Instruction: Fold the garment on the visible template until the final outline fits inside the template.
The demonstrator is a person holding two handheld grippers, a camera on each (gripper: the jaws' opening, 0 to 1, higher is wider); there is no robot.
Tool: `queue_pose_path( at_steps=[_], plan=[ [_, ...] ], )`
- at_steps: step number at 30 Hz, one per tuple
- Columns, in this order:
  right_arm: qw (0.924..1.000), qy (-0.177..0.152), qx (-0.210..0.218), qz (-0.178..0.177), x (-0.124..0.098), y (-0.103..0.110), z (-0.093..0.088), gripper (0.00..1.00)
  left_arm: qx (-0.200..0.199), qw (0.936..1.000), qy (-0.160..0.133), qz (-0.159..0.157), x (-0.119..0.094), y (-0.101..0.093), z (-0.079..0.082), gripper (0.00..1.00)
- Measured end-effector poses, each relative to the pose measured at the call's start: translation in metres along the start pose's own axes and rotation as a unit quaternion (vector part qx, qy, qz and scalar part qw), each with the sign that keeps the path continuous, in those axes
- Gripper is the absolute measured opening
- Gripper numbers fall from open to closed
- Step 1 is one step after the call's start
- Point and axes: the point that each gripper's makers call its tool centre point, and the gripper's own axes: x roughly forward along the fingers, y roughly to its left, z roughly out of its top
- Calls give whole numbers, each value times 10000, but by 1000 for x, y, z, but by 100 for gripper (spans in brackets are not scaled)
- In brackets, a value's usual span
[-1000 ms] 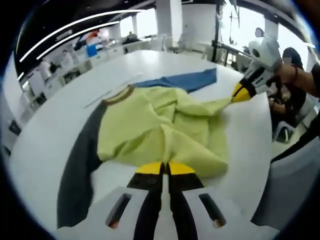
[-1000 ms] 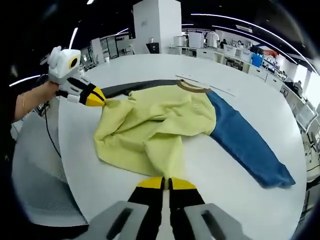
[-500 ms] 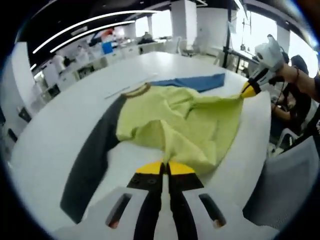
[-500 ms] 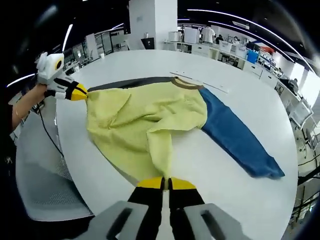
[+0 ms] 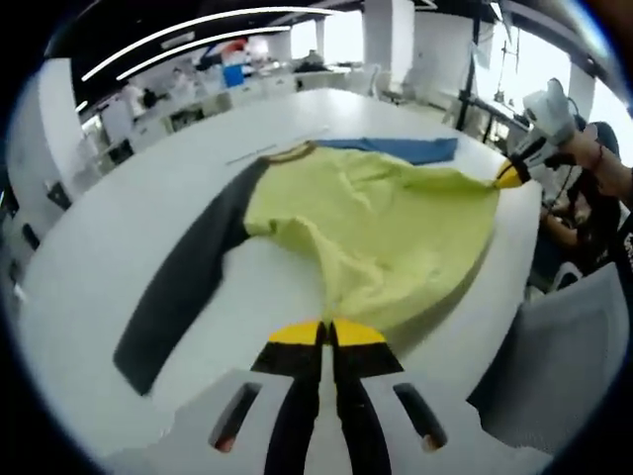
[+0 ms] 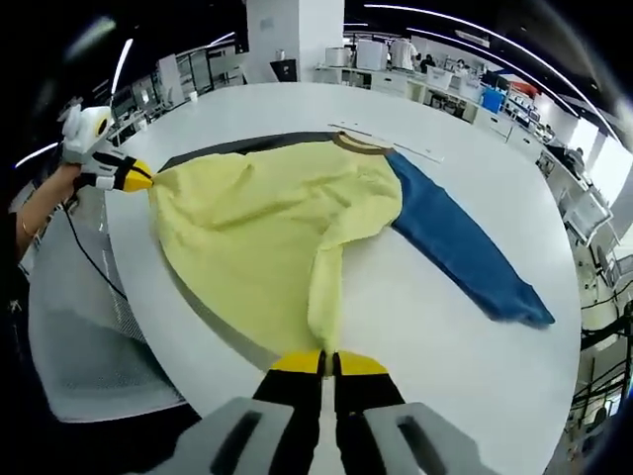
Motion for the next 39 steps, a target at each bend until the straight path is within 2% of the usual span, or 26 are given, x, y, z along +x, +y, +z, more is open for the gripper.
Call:
queue_pose_path(
  at_steps=[13,19,26,39],
  plan=[
    [9991,121,396,43,3,11,-23,0,-390,9988,293,37,-7,-5,-34,0],
    [9956,143,904,191,11,16,-36,0,-426,9981,436,102,-6,-4,-48,0],
    [9929,214,1150,235,20,18,-48,0,-497,9973,521,116,-2,-4,-59,0],
    [9938,469,1004,103,29,18,-59,2,-548,9966,599,144,3,-7,-69,0]
  ],
)
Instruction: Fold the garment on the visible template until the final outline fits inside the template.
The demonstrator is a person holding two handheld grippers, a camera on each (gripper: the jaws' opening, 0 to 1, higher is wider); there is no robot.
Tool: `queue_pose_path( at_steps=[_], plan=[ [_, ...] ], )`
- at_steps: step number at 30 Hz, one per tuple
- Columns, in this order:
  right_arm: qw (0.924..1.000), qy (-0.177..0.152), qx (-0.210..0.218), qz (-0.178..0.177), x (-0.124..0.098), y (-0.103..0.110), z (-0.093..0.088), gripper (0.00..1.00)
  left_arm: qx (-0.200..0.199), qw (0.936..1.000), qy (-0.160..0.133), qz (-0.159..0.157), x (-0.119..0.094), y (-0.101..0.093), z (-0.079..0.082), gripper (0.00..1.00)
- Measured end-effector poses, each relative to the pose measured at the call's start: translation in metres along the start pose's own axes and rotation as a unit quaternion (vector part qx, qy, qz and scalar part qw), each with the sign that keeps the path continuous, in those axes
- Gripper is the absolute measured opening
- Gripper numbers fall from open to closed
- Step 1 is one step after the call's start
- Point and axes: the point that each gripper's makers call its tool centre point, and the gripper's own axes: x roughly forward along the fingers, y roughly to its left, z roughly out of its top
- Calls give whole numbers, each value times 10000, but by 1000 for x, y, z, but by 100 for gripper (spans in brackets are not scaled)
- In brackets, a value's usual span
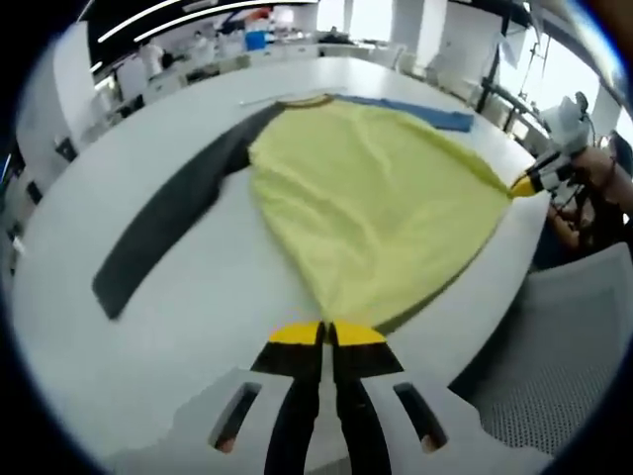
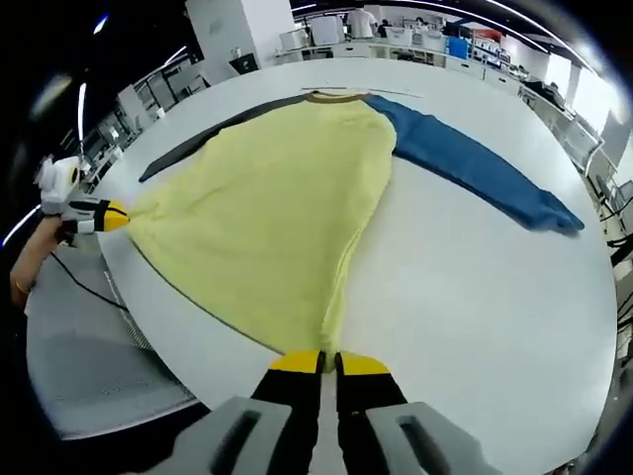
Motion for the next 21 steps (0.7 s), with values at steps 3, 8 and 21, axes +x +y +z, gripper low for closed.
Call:
queue_pose_path(
  at_steps=[3,8,21],
  plan=[
    [9999,-14,-60,-102,-3,-2,0,4,9,10000,22,21,1,1,-2,0],
    [9999,-74,-8,-114,-4,-2,1,7,6,10000,33,20,1,0,-3,0],
    [9997,-84,171,-122,0,-9,-4,0,8,9999,168,31,-1,-2,-9,0]
  ],
)
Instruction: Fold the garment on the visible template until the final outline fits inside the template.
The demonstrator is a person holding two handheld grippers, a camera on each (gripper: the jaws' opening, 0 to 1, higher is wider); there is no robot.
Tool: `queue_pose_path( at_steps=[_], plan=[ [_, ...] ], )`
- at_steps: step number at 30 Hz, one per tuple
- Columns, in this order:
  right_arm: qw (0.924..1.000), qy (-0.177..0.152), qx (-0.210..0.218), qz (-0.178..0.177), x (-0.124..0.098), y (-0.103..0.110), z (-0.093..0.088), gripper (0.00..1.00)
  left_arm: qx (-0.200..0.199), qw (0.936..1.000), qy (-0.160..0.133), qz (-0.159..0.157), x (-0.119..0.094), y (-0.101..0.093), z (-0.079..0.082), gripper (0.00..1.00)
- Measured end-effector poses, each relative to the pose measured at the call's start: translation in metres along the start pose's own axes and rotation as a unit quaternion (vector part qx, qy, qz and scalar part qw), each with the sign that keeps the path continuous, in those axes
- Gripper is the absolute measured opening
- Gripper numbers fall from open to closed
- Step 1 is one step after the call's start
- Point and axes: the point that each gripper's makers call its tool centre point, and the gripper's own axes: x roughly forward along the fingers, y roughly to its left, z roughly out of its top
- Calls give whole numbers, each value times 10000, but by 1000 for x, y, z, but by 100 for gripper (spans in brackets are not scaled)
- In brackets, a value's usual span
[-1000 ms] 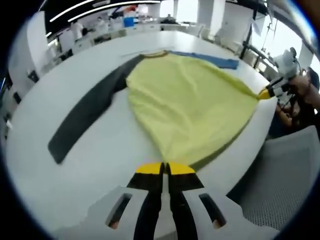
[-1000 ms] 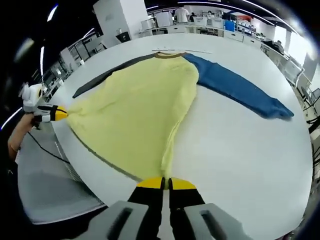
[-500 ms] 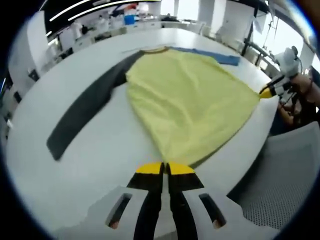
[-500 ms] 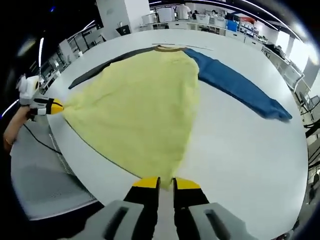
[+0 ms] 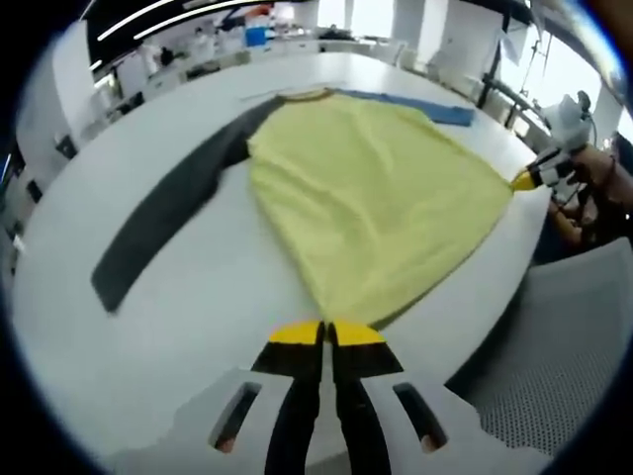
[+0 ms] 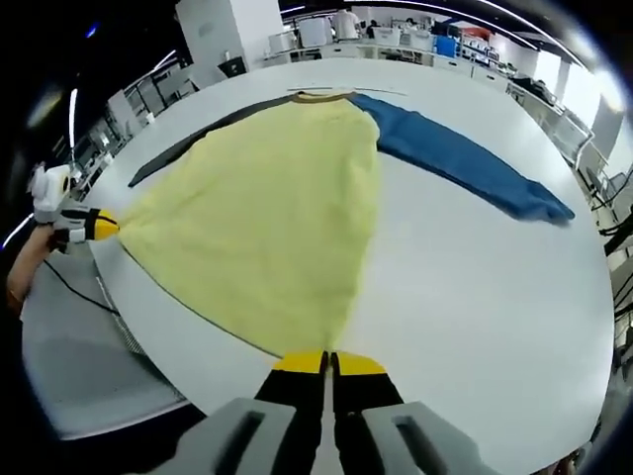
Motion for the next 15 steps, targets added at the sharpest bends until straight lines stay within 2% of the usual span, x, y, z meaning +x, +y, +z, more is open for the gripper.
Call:
queue_pose_path(
  at_steps=[15],
  plan=[
    [9997,151,-171,9,-2,2,-6,0,20,9998,186,-42,2,-2,-11,0]
  ],
)
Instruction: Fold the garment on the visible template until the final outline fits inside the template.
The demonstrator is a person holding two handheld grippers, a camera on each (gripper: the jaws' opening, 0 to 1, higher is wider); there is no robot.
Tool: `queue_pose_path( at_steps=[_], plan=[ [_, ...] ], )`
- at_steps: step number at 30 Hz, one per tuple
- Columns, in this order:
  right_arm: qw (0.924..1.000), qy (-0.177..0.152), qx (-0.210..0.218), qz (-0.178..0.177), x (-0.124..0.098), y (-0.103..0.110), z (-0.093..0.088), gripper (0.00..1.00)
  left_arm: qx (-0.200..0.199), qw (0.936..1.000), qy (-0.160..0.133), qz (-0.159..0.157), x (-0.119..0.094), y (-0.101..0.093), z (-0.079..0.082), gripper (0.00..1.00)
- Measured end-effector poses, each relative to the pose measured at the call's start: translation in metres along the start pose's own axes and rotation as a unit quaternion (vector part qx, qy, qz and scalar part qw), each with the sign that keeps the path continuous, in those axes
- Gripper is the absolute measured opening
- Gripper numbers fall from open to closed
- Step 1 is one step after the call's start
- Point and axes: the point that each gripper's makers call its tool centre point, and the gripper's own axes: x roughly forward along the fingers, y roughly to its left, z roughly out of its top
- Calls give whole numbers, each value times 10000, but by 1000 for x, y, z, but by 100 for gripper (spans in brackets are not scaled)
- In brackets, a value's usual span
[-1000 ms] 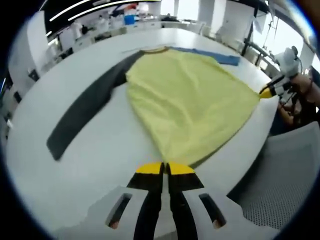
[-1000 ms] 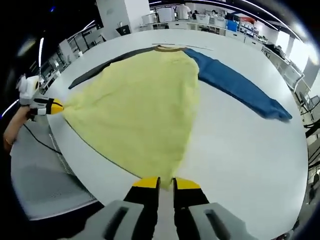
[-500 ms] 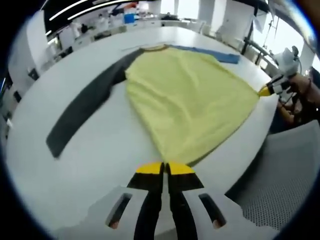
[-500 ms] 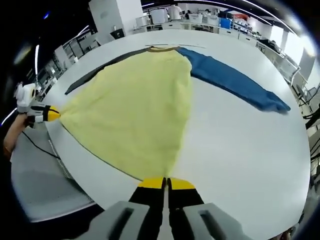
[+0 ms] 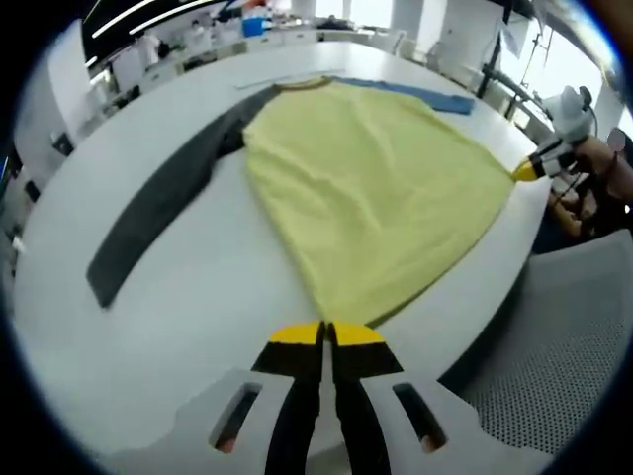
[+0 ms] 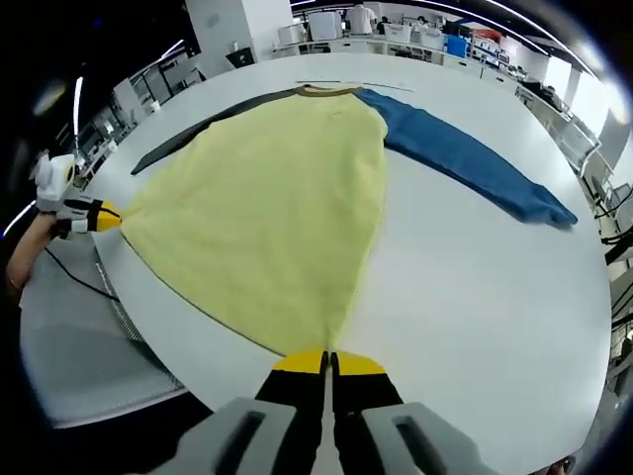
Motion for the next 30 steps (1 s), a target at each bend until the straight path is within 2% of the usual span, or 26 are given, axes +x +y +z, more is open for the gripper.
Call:
queue_pose_path(
  at_steps=[12,14,16,19,21,24,25,27,30],
  plan=[
    [10000,-6,6,16,-1,1,1,0,-189,9998,-28,-67,1,-1,-3,0],
    [9999,-96,133,39,-4,2,4,1,-239,9997,-69,-80,-1,0,-2,2],
    [9995,-208,207,99,-9,3,9,5,-356,9991,-207,-71,-4,1,0,9],
    [9990,-360,256,-71,-16,-5,18,13,-483,9980,-400,22,-11,4,6,18],
    [9983,-495,238,-188,-20,-11,25,20,-330,9982,-493,58,-14,4,10,23],
    [9968,-636,363,-328,-24,-22,32,30,-350,9974,-607,176,-19,9,14,32],
    [9964,-663,383,-358,-25,-25,33,35,-509,9955,-771,223,-21,11,19,36],
    [9953,-736,476,-415,-27,-31,36,45,-683,9934,-898,190,-24,12,23,44],
    [9937,-836,623,-401,-30,-37,41,53,-837,9910,-1006,296,-30,17,28,56]
  ],
)
